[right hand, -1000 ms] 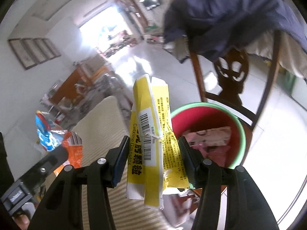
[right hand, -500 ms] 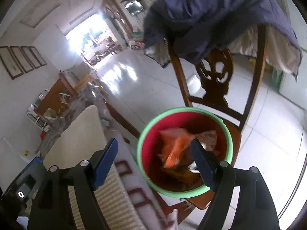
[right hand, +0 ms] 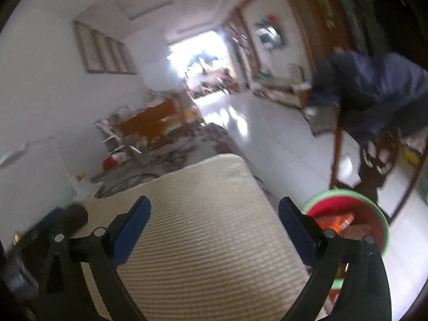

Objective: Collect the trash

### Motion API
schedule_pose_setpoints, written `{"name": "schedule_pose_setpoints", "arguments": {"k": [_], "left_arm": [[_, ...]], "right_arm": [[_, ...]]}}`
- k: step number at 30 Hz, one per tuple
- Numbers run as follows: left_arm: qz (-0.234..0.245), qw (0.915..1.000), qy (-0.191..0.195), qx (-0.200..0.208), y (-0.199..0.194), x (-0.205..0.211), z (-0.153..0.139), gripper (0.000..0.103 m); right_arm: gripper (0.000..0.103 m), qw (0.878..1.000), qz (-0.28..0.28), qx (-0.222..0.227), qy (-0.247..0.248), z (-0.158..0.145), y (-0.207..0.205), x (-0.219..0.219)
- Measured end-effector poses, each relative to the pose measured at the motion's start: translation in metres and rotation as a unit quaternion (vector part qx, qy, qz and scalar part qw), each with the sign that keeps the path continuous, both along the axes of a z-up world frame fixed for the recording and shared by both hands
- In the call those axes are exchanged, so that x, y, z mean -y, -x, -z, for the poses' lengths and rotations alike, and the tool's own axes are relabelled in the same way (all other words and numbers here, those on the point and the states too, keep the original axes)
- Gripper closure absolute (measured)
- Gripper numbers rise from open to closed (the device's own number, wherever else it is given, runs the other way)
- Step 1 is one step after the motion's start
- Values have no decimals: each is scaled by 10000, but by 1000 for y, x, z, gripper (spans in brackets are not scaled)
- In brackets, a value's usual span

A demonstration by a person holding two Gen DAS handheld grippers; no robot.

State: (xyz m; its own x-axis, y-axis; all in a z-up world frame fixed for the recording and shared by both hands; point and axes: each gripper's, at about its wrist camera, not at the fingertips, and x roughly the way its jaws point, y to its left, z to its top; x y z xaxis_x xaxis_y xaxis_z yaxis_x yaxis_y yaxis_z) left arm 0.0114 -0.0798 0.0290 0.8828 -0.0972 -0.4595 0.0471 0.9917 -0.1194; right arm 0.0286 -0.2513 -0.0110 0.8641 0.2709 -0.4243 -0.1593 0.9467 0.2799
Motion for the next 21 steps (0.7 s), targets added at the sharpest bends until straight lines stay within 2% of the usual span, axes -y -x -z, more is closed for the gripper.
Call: {"name": "schedule_pose_setpoints", "arguments": {"k": [7,10,15,21], "left_arm": [[-636,9972,169,344,9,-49,4,5],[-831,9957,148,370,11,-62,3,5],[-1351,9901,-4,372,16,-77,0,5],[-1290,9895,102,642,27,-80,0,5]], "right_arm": [[7,9974,-239,40,672,20,-1,-42],[7,9966,-331,136,746,24,1,-48],[7,9960,-272,-6,855,30,-5,-50],[7,9969,-124,-34,771,31,-4,-44]]}}
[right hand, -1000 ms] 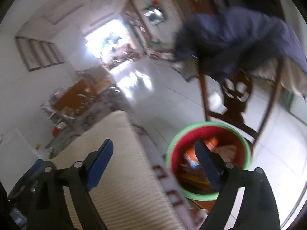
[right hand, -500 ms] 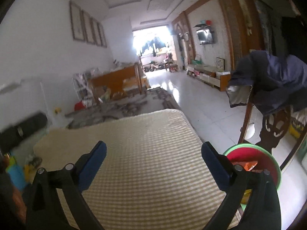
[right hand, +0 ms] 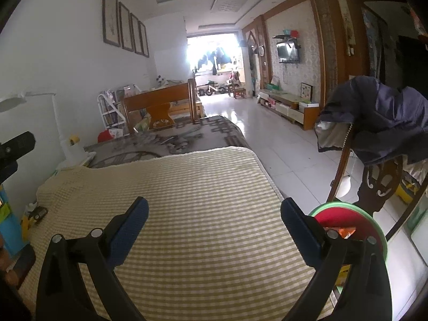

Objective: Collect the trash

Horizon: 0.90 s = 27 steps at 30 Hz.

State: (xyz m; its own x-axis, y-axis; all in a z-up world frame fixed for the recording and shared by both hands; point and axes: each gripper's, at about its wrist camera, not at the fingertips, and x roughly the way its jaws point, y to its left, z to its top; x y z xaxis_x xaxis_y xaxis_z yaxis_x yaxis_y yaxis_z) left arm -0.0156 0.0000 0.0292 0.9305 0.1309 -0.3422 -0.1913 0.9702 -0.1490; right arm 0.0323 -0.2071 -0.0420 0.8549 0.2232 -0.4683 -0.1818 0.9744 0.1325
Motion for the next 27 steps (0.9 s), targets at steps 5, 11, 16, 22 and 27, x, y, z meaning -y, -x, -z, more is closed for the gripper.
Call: {"name": "schedule_pose_setpoints", "arguments": {"k": [5,11,16,22,27], "left_arm": [[215,9996,147,-52,-2,0,2,5],[343,9989,240,-230,-10,2,8,5],[355,9986,256,-298,-11,4,12,5],[367,9981,333,-364,-10,3,15,5],[379,9977,332,-445,-12,4,17,5]], "right_arm": [[7,10000,-36,3,46,0,0,0],[7,9999,-90,-24,82,0,-2,-1],[7,9999,-90,-51,62,1,-3,-2],[7,9999,-113,-46,78,2,-3,-4],[7,9999,-109,-50,75,2,-3,-5]]}}
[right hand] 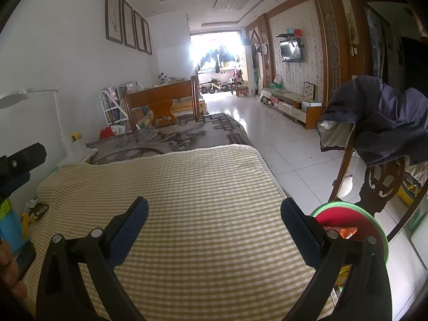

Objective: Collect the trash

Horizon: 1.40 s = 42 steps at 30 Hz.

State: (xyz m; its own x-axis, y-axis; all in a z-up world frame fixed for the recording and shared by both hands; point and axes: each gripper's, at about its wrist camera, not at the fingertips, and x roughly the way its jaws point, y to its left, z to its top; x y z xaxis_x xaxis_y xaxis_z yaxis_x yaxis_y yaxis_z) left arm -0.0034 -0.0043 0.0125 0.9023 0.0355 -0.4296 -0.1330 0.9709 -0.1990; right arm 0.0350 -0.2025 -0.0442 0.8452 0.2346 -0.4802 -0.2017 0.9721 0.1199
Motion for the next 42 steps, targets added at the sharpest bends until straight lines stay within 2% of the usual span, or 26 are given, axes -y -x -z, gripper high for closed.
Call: {"name": "schedule_pose_setpoints", "arguments": {"k": [22,34,39,42], "left_arm": [[34,10000,-23,-72,-1,1,5,5],[63,9999,-6,-130,1,2,13,5],[-35,9996,-35,-274,0,-2,15,5],[-145,9991,127,-365,-2,-12,17,5]], "right_arm": [[7,10000,-12,-21,3,2,0,-3],[7,9999,-47,-137,59,14,3,-7],[7,9980,-338,-493,194,24,-16,-20],[7,9944,-411,-893,379,41,-49,-30]]}}
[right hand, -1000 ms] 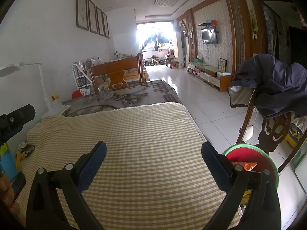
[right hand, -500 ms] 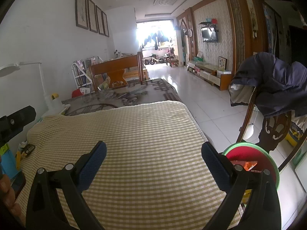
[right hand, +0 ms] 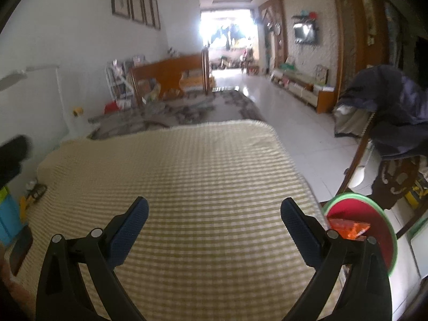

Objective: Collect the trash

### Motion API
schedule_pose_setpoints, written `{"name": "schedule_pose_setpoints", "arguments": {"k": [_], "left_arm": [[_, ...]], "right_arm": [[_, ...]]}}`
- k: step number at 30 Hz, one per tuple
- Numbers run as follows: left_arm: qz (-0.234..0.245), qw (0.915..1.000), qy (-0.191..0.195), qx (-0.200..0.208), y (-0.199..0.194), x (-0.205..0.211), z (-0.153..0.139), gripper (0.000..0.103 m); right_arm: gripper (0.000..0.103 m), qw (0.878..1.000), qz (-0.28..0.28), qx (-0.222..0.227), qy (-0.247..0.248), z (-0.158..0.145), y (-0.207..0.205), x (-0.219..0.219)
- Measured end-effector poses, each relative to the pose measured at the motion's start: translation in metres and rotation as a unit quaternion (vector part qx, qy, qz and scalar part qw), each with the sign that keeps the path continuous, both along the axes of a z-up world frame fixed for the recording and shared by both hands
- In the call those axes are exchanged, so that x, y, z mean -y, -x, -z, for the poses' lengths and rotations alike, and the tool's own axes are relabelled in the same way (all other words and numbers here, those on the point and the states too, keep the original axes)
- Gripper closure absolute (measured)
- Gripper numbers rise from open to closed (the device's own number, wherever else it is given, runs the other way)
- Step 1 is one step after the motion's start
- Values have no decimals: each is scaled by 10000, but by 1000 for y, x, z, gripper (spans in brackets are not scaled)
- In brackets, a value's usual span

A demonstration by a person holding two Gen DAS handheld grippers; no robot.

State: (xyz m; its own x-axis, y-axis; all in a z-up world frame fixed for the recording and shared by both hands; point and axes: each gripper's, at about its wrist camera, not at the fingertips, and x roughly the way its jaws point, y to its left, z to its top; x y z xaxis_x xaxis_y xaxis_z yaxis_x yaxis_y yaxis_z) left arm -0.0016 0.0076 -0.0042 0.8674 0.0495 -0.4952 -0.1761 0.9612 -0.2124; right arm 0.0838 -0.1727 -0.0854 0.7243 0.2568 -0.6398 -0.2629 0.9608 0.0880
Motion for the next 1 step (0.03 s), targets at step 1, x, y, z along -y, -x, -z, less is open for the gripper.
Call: {"name": "schedule_pose_setpoints", "arguments": {"k": [1], "left_arm": [[-81,9999,54,-29,0,-4,1,5]], "right_arm": [[7,9997,16,-201,161,9,-14,-5]]}}
